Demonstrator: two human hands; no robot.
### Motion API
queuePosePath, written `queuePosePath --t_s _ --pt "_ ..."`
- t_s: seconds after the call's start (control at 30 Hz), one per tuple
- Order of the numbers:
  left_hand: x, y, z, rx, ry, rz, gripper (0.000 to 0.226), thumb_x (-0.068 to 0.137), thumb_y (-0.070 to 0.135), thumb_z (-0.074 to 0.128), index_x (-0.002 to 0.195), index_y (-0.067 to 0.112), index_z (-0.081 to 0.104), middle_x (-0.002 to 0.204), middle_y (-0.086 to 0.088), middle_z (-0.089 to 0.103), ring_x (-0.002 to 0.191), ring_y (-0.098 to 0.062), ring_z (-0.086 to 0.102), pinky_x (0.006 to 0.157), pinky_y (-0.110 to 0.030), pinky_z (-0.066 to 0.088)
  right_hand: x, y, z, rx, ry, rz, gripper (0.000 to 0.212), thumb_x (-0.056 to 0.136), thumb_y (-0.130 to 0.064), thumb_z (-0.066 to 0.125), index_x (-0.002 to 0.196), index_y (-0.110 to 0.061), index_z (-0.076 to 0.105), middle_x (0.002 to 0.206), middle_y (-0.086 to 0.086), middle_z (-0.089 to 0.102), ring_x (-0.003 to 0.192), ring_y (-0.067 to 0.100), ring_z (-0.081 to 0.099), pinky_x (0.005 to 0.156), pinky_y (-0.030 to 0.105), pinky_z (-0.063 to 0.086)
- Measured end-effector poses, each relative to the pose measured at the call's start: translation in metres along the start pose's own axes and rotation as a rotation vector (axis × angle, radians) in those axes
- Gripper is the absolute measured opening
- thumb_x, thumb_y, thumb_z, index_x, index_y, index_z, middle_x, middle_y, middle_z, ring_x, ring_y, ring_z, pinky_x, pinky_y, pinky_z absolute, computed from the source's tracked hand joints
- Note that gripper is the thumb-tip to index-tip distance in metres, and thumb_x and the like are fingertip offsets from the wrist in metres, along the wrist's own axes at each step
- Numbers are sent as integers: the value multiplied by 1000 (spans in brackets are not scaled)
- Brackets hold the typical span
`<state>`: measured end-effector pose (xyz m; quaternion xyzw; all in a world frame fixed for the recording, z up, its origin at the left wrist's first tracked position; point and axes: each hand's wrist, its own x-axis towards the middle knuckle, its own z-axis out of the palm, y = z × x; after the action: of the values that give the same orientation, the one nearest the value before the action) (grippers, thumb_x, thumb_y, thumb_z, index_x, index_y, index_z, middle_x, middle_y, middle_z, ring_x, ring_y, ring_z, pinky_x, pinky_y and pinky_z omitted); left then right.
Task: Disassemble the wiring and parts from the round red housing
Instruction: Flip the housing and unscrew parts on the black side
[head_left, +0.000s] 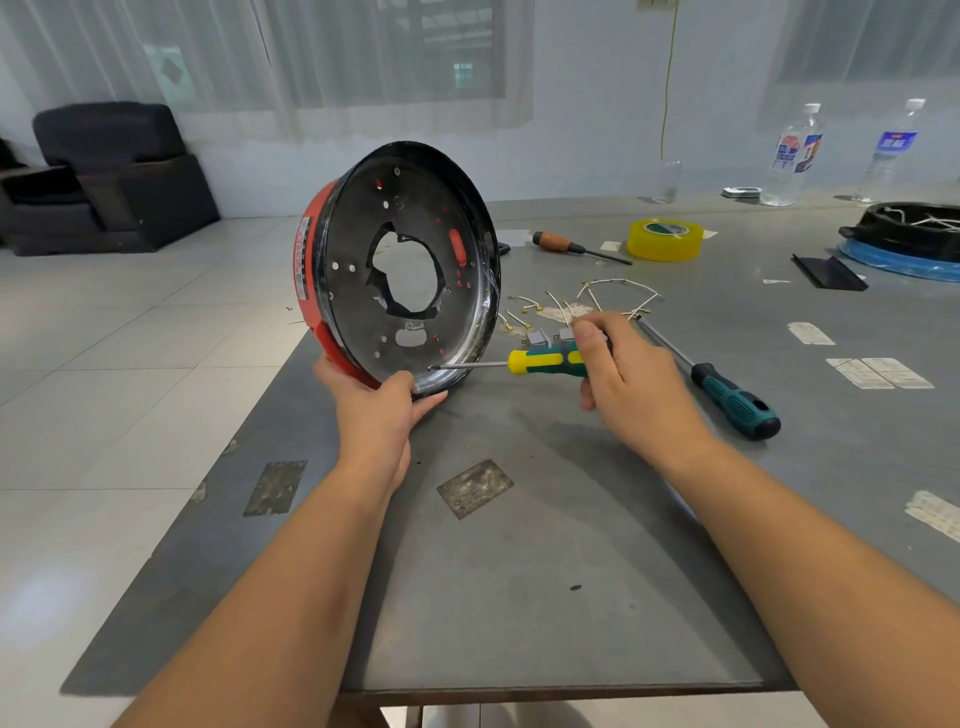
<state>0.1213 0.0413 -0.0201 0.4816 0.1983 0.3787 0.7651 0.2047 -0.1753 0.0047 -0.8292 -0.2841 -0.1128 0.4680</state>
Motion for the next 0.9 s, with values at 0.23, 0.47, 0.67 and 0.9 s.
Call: queuePosePath --t_s 0.23,0.47,0.67,0.9 --pt "-1 0 0 3 -11 -4 65 89 -18 47 111 42 41 132 0 56 115 -29 69 78 -48 66 -2 -4 -1 118 -2 -21 32 104 -45 45 136 -44 51 85 -5 72 73 11 70 75 27 55" --pt "0 0 -1 -5 -18 -10 63 88 -19 47 113 38 41 133 -1 56 114 -27 69 77 -47 66 -1 -1 0 158 -16 14 43 87 -31 54 124 -52 51 94 -4 68 75 10 63 70 20 51" --pt "1 -1 -1 -19 -14 -12 62 88 -19 47 111 38 41 131 -1 56 114 -29 69 77 -47 66 1 4 -1 143 -38 106 20 103 -34 53 119 -44 58 87 -3 70 66 9 67 62 25 51" --pt "3 -2 -3 -16 -16 -22 63 87 -19 49 114 38 42 133 -3 56 112 -29 70 76 -47 66 -1 1 -1 139 -30 159 24 104 -48 50 125 -39 58 93 -2 72 66 14 73 61 24 57"
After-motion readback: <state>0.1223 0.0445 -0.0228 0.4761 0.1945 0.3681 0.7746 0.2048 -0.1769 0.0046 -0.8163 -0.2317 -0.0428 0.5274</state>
